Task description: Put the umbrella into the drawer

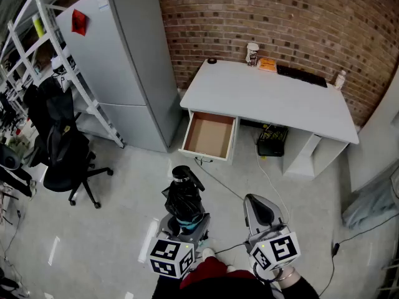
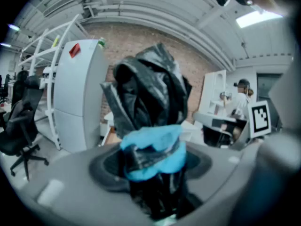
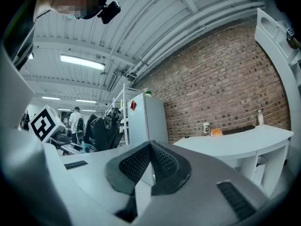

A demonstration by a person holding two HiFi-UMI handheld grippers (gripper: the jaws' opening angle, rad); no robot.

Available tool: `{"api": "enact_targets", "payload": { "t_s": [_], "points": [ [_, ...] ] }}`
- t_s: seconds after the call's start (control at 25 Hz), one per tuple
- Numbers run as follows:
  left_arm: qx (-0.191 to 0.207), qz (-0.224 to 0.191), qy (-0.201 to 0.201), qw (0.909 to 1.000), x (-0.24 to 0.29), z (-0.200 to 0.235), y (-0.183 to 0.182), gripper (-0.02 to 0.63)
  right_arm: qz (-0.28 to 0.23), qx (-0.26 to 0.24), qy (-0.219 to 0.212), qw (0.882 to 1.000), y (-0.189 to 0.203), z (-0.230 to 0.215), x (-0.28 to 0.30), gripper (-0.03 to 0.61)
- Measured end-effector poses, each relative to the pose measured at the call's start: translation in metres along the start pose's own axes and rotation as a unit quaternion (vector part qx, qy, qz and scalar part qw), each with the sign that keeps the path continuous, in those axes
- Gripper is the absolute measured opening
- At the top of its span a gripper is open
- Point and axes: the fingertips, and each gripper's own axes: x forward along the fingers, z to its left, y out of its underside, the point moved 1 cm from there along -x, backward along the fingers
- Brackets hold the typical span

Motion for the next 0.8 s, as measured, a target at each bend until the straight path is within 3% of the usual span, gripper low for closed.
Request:
{"api": "enact_targets", "payload": {
  "t_s": [0.56, 0.8],
  "points": [
    [0.013, -0.007, 0.002, 0.9999, 0.001, 0.044, -0.011, 0.276, 0.000, 0.020, 0.024, 1.000, 0.008, -0.001, 0.030, 0.007],
    [0.003, -0.008, -0.003, 1.0000, 0.020, 0.060, -0.016, 0.276, 0.009, 0.037, 0.044, 0.998, 0.016, -0.026, 0.041, 0.008]
  ]
}}
